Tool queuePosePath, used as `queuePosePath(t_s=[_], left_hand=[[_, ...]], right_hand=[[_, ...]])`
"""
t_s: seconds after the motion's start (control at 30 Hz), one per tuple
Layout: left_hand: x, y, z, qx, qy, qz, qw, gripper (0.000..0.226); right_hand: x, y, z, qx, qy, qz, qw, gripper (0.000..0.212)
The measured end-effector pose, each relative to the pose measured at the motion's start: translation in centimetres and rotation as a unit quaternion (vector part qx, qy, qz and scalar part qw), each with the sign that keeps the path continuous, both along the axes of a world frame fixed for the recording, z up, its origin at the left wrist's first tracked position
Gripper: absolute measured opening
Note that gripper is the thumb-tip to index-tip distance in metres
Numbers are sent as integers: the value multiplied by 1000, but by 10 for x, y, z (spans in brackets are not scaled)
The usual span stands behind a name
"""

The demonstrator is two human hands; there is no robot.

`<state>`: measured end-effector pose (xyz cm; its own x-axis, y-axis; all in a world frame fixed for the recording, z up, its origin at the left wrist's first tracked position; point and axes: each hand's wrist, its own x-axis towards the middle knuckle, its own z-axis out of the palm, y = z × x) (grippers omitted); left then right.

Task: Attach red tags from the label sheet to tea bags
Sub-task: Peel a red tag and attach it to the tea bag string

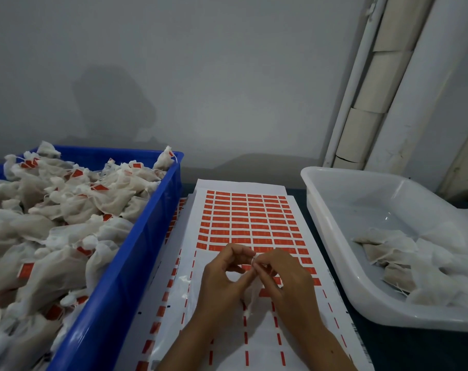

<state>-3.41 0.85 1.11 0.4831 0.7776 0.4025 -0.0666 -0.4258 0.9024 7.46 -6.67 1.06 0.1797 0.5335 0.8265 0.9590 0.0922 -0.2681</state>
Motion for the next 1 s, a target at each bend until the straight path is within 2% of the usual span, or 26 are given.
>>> queuePosePath(t_s=[0.13,0.23,0.33,0.47,0.63,0.8,1.0], left_hand=[[1,-1,-1,-9,-9,-2,1000,22],[2,1,-3,-24,-11,-5,1000,20],[1,1,-3,-47,-10,-15,999,23],[1,0,-2,-56,-9,-26,998,28],[1,2,-5,-62,-8,-26,998,23],[1,2,-6,-68,-12,-1,998,22],[1,4,-6,-59,-4,29,998,21]], right_hand=[[-4,-1,-1,-12,61,17,998,52],[-8,0,4,-40,224,39,973,18],[-8,1,2,-65,338,46,938,20],[-8,1,1,-101,416,87,899,24],[-14,-1,0,-142,424,106,888,25],[-14,0,0,-115,389,81,910,18],[-14,-2,0,-127,351,92,923,15]])
